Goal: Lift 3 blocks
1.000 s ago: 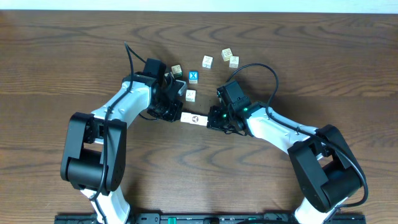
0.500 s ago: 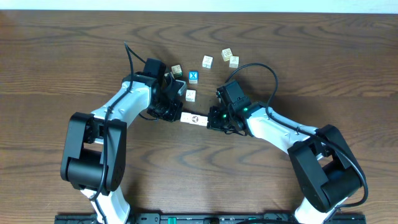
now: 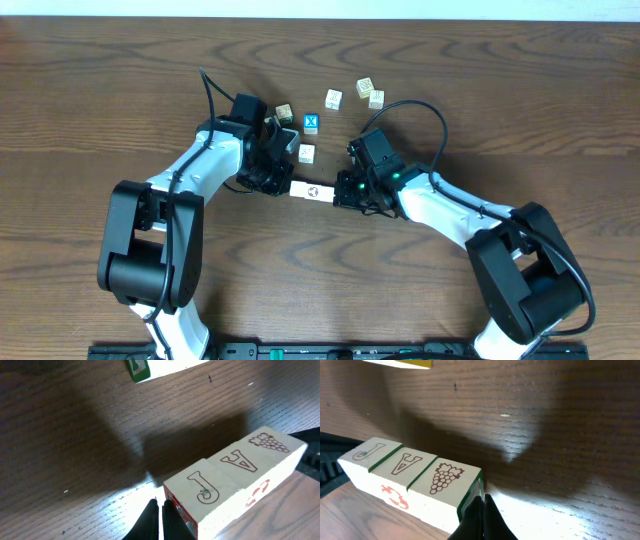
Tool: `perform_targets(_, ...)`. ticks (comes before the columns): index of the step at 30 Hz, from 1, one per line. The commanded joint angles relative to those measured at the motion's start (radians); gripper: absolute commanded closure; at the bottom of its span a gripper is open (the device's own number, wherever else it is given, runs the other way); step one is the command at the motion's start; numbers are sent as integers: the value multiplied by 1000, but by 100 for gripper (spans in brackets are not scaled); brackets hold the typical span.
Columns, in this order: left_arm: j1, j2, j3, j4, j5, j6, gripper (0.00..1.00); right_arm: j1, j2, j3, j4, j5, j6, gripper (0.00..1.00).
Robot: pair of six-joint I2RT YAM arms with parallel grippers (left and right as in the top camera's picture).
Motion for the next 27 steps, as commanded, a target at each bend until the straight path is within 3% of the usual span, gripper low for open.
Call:
perform_targets(1, -48, -15, -5, 0, 150, -10, 93, 23, -51, 39, 39, -140, -24, 99)
perform_targets(27, -48, -15, 29, -6, 150, -28, 93, 23, -52, 44, 28, -148, -59, 99)
